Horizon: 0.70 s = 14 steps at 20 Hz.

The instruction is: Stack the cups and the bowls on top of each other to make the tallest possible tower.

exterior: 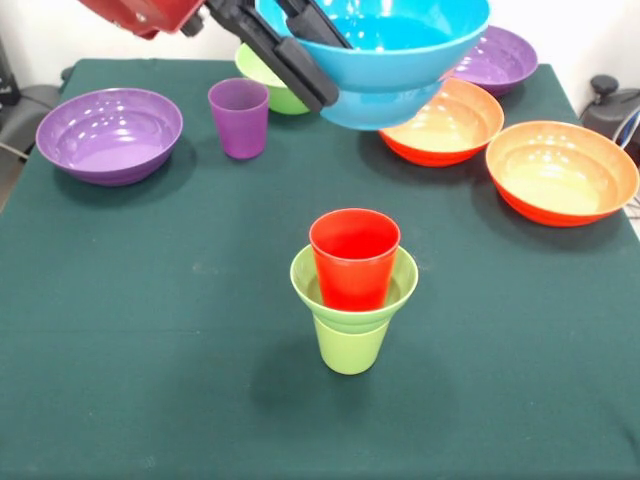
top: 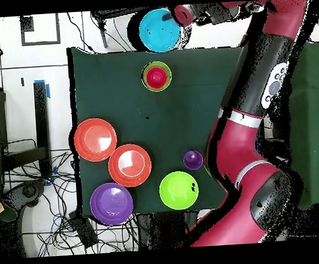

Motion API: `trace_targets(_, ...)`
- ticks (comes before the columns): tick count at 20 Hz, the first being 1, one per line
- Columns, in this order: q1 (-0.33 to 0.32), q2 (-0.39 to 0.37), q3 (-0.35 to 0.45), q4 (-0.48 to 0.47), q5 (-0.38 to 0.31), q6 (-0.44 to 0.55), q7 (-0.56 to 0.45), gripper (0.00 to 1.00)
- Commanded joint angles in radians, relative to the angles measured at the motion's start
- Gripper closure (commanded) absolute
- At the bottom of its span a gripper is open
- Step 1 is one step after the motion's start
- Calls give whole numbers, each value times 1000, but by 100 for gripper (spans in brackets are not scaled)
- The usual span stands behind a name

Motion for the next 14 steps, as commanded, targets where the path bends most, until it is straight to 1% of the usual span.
trace_targets(1,62,-16,-217,-117,-2,-49,104,100)
trace_targets(3,77,-13,-217,-139,0,-49,102,100)
trace_targets(8,84,-11,-237,-150,1,-73,113,100)
trace_targets(14,93,4,-226,-176,6,-75,99,100)
